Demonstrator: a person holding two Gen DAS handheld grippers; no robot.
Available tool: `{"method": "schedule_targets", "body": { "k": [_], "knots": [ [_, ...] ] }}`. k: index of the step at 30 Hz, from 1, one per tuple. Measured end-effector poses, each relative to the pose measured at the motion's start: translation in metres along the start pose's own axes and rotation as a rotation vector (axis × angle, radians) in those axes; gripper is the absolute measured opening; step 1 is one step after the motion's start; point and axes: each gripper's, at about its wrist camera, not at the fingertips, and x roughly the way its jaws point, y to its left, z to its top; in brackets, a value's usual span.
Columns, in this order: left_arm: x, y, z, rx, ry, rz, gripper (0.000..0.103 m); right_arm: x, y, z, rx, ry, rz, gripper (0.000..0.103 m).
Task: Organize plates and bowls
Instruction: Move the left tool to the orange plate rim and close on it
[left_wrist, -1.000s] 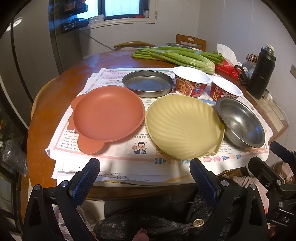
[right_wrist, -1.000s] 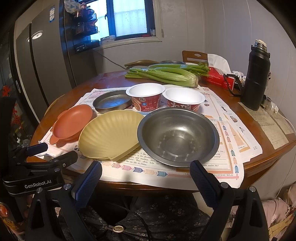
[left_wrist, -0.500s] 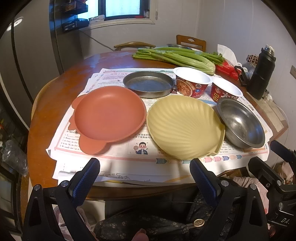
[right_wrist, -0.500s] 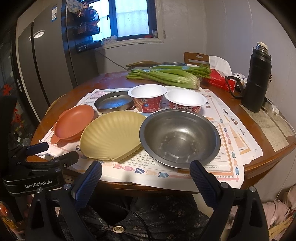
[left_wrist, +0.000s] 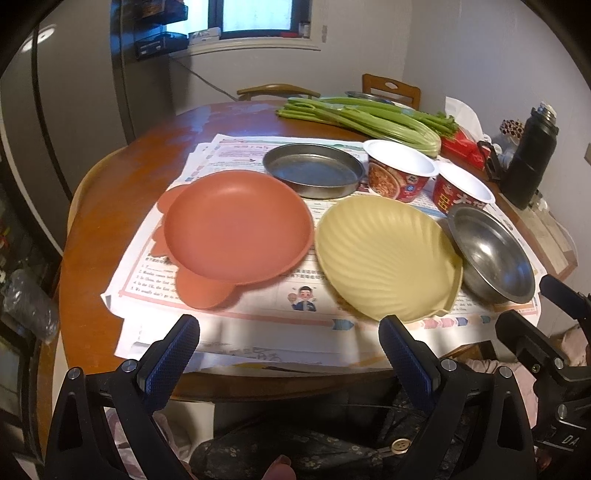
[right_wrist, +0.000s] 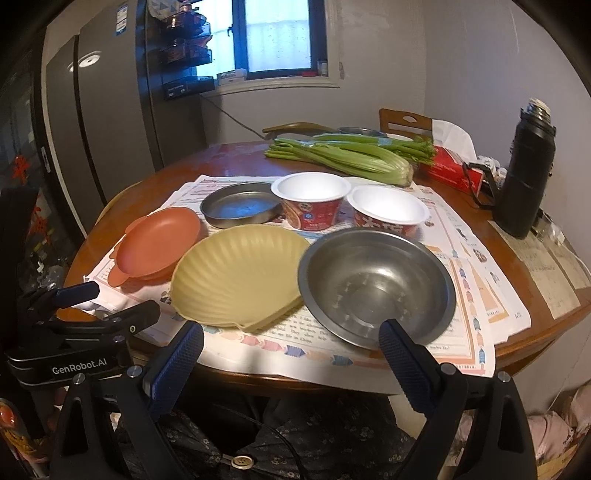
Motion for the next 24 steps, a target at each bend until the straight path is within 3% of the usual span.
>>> {"method": "schedule_targets", "body": {
  "k": [8, 16, 24],
  "knots": [
    [-0.005, 0.035, 0.004, -0.079, -0.025, 0.022, 0.098, 0.003, 0.021, 0.016, -0.066, -0.028, 0.050, 0.096],
    [-0.001, 0.092, 0.012, -0.226, -0.035, 0.022, 0.098, 0.021, 0.052, 0.049, -0.156, -0.032, 0.141, 0.096],
    [0.018, 0.123, 0.031, -0.284, 0.005, -0.007, 0.098, 0.068, 0.090, 0.074, -0.233, 0.054, 0.177, 0.095]
  ]
}}
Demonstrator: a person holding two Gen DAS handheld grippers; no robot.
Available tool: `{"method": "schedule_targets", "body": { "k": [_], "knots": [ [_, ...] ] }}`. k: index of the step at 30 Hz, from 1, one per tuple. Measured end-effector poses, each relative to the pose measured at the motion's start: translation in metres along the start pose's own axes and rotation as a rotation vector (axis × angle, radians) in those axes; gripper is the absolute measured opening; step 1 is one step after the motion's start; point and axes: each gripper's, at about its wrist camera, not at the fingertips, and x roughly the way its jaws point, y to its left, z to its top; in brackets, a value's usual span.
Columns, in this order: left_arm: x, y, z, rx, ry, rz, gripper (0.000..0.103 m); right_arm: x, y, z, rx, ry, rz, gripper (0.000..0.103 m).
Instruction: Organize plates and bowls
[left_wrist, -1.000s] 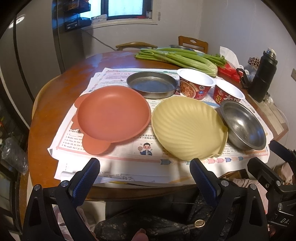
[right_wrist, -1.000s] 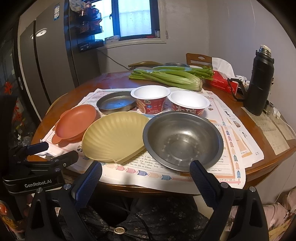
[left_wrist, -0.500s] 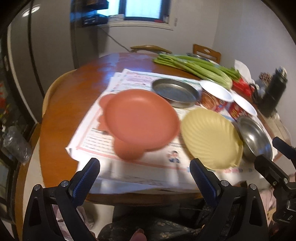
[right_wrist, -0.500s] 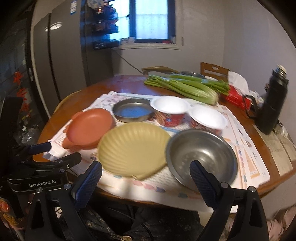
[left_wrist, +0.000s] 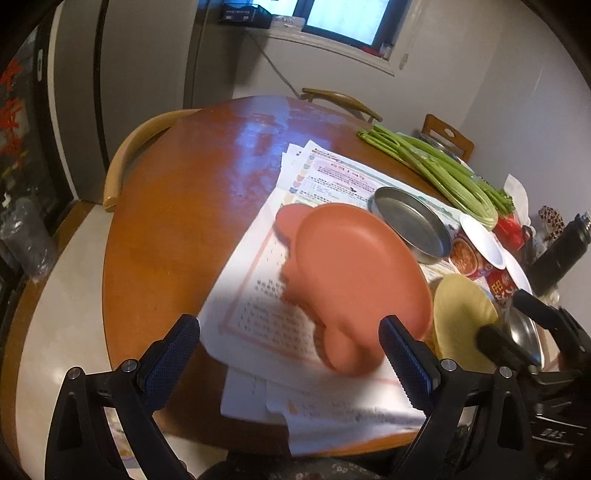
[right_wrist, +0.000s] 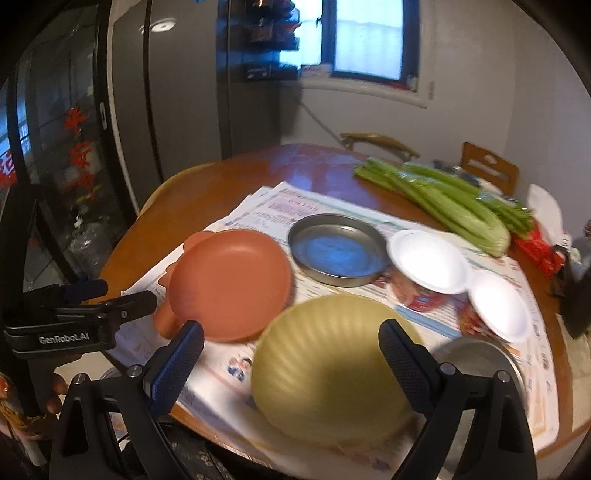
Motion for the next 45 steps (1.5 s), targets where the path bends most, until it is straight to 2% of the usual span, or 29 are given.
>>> {"method": "schedule_targets", "body": {
  "k": [9, 15, 18, 20, 22, 25, 26, 31, 36, 45],
  "knots": [
    [0.031, -0.002, 0.019, -0.001, 0.066, -0.021, 0.098, 0.054, 0.014, 0.017, -0.053, 0.079, -0.034, 0.087],
    [0.046, -0.010, 0.023, 0.017, 0.090, -0.027, 0.096, 0.072, 0.016, 0.016, -0.058, 0.118, -0.008, 0.081],
    [0.051, -0.011, 0.024, 0.004, 0.106, -0.050, 0.088, 0.080, 0.014, 0.016, -0.057, 0.126, 0.007, 0.078],
    [0.054, -0.012, 0.025, 0.004, 0.113, -0.053, 0.076, 0.083, 0.014, 0.016, -0.055, 0.129, 0.014, 0.075],
    [0.056, -0.015, 0.025, 0.006, 0.118, -0.057, 0.070, 0.086, 0.015, 0.017, -0.065, 0.123, 0.013, 0.075],
    [0.059, -0.014, 0.026, -0.015, 0.127, -0.080, 0.047, 0.086, 0.016, 0.019, -0.071, 0.120, 0.025, 0.073],
    [0.060, -0.014, 0.026, -0.018, 0.131, -0.083, 0.045, 0.086, 0.016, 0.019, -0.073, 0.120, 0.028, 0.071],
    [0.063, -0.017, 0.025, -0.018, 0.136, -0.091, 0.043, 0.091, 0.020, 0.020, -0.083, 0.135, 0.063, 0.068],
    [0.063, -0.015, 0.029, -0.025, 0.132, -0.080, 0.043, 0.094, 0.025, 0.022, -0.090, 0.138, 0.051, 0.067],
    [0.057, -0.001, 0.051, -0.038, 0.093, -0.067, 0.043, 0.087, 0.028, 0.030, -0.046, 0.139, 0.100, 0.067]
  ]
}}
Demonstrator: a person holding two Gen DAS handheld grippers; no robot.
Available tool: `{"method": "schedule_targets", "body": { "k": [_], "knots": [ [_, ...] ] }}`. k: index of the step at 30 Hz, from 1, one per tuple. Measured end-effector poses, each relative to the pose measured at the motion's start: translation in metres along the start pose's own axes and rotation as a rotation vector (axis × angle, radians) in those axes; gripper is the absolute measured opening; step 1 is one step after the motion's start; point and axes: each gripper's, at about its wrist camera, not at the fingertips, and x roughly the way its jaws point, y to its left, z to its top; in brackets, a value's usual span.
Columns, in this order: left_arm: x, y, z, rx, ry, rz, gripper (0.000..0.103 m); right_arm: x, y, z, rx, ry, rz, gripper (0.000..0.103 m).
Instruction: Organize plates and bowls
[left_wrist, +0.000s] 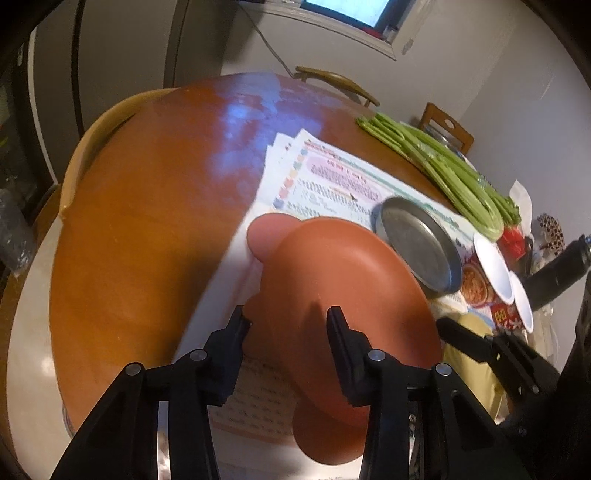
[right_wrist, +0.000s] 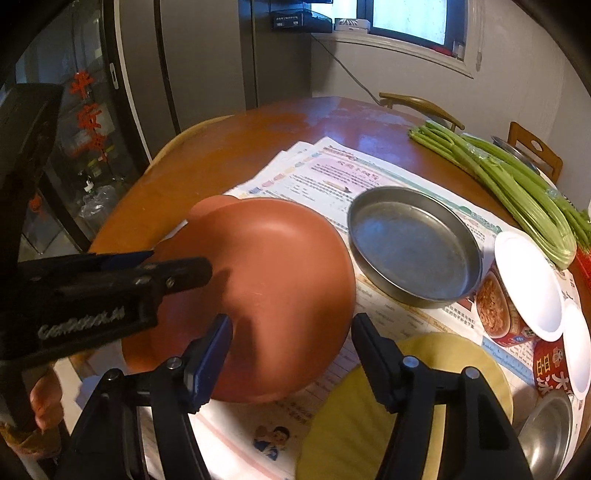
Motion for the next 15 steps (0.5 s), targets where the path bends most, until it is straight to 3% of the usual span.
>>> {"method": "schedule_targets", "body": {
  "k": [15],
  "knots": [
    [0.013, 0.012, 0.032, 0.031, -0.022, 0.043, 0.044, 0.000, 0.006, 0.019, 0.077, -0.041, 0.036, 0.067]
  ]
}}
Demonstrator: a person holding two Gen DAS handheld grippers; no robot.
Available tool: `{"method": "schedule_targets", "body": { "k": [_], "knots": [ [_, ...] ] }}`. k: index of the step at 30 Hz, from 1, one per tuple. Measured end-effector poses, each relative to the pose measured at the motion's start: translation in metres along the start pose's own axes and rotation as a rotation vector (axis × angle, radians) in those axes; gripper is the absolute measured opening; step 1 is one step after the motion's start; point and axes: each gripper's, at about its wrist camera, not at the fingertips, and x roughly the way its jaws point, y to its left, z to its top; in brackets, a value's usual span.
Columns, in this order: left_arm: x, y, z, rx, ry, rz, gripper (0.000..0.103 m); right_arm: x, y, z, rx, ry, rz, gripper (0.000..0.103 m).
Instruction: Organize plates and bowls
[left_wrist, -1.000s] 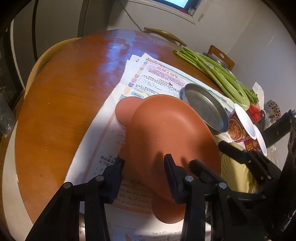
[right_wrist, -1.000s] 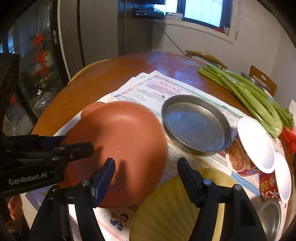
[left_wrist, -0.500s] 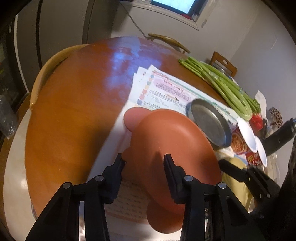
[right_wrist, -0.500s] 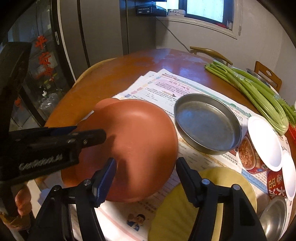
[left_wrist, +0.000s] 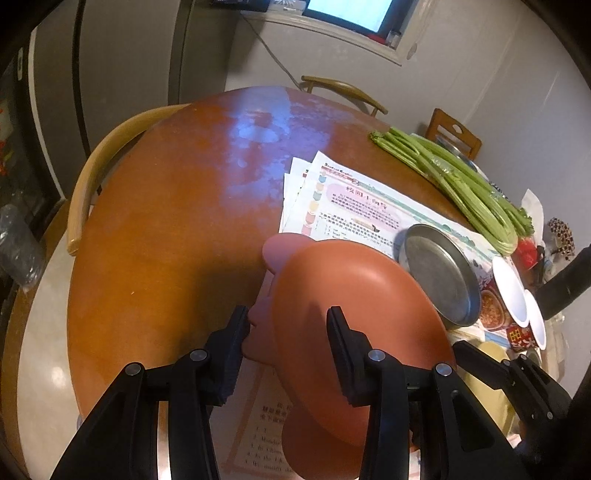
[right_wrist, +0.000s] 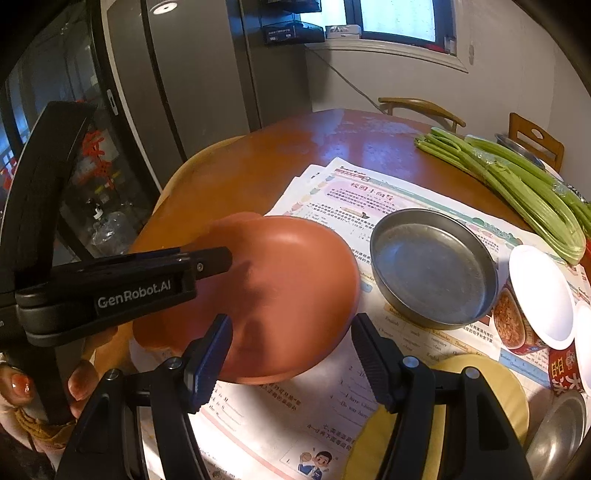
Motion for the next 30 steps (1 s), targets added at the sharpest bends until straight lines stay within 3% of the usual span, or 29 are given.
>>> {"method": "schedule_targets", "body": {
  "k": [25, 30],
  "knots": [
    [0.038, -0.003, 0.017, 0.032, 0.024, 0.013, 0.044, 0.012, 0.005, -0.015, 0.045, 0.040, 0.020, 0.067],
    [0.040, -0.007, 0.018, 0.052, 0.027, 0.015, 0.049, 0.011, 0.005, -0.014, 0.051, 0.041, 0.025, 0.067]
  ]
}}
